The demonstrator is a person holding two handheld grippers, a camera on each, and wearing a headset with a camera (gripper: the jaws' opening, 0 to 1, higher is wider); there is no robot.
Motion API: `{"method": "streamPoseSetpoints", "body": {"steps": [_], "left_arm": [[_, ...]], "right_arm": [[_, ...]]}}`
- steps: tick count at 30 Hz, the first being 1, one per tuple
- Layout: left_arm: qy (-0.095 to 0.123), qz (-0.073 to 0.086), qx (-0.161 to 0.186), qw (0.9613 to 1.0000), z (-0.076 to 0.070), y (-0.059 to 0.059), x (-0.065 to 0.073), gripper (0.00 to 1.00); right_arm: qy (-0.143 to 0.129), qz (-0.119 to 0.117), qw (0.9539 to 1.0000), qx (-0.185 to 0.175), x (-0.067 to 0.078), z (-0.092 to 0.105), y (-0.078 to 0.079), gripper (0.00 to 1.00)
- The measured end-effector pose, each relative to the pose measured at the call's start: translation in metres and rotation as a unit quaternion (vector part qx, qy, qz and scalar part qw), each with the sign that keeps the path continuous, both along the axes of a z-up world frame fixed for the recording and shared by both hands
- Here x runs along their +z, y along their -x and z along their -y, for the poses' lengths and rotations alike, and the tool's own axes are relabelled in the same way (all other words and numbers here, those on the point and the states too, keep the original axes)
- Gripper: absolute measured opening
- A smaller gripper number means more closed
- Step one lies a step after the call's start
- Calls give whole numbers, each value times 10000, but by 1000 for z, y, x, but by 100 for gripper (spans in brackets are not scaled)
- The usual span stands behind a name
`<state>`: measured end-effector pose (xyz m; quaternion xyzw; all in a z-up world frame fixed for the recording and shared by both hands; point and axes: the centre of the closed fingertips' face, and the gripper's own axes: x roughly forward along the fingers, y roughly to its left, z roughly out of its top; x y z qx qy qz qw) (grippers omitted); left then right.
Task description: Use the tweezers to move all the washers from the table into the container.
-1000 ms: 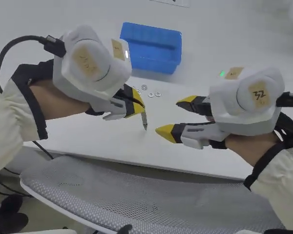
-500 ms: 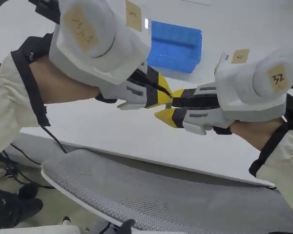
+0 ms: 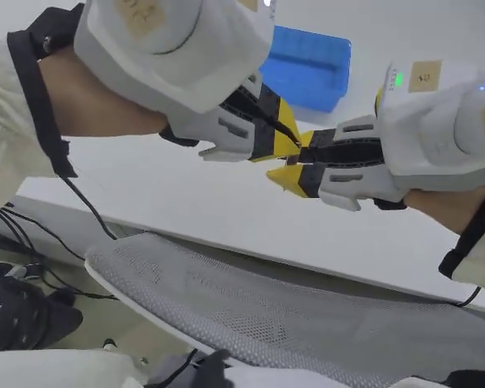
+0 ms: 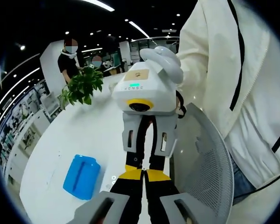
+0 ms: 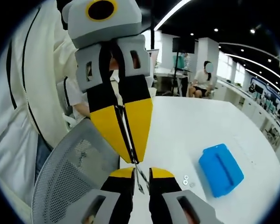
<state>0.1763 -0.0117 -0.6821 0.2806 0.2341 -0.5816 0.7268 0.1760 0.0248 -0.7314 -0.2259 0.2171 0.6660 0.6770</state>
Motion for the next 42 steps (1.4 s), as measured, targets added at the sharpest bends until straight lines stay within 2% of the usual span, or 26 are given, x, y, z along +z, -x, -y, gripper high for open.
{"method": "streamPoseSetpoints", "body": {"steps": [4, 14, 16, 18, 20, 21, 22, 23, 24, 25, 26, 28, 29, 30, 31, 33, 34, 36, 37, 40, 42], "left_arm": [[-119, 4, 0, 9999, -4, 4, -3, 0], [-146, 37, 18, 9999, -4, 8, -5, 0], [-81, 115, 66, 9999, -5, 6, -4, 0], [128, 303, 206, 9992, -4, 0, -3, 0], [402, 560, 606, 9958, -8, -11, 1, 0], [671, 593, 888, 9920, -10, -17, 3, 5], [822, 493, 1095, 9894, -13, -18, 3, 9], [849, 402, 1276, 9874, -17, -19, 1, 12], [910, 342, 1554, 9831, -24, -21, 0, 13], [994, 351, 1716, 9795, -28, -22, 2, 14], [1131, 388, 2012, 9722, -35, -25, 5, 17], [1417, 318, 2398, 9599, -45, -26, 10, 23], [1567, 262, 2648, 9511, -53, -26, 12, 28], [1613, 236, 2816, 9456, -59, -26, 13, 31], [1607, 294, 3008, 9396, -69, -27, 13, 34], [1521, 292, 3285, 9317, -83, -24, 10, 43], [1612, 267, 3481, 9231, -90, -22, 12, 46], [1688, 265, 3701, 9131, -100, -18, 13, 54], [1636, 238, 3740, 9126, -103, -15, 12, 57], [1474, 222, 4023, 9033, -115, -9, 7, 73], [1524, 260, 4215, 8935, -121, -7, 8, 80]], "right_arm": [[30, 97, 9999, 43, 1, 1, 2, 7], [98, 293, 9993, 203, 0, 0, 7, 3], [81, 311, 9993, 170, 1, 0, 5, 2], [65, 298, 9994, 158, 2, -2, 2, 2], [-9, 309, 9995, 81, 4, -4, -3, 1], [-54, 280, 9996, 24, 5, -5, -6, 1], [-109, 232, 9996, -77, 7, -7, -9, 1], [-154, 209, 9996, -143, 7, -9, -12, 1], [-201, 131, 9994, -254, 8, -11, -15, 1], [-242, 85, 9990, -354, 9, -12, -18, 1], [-302, 60, 9985, -463, 10, -14, -23, 1], [-379, 29, 9975, -592, 12, -16, -29, 1], [-424, 16, 9971, -634, 13, -18, -32, 1], [-453, 21, 9967, -673, 14, -19, -35, 1], [-491, 27, 9961, -738, 15, -21, -40, 1], [-548, 53, 9947, -865, 16, -23, -50, 1], [-583, 42, 9940, -925, 17, -23, -54, 1], [-632, 30, 9926, -1040, 17, -24, -63, 1], [-661, 54, 9913, -1133, 16, -24, -70, 2], [-646, 171, 9900, -1246, 12, -26, -84, 2], [-649, 191, 9891, -1307, 8, -28, -93, 2]]}}
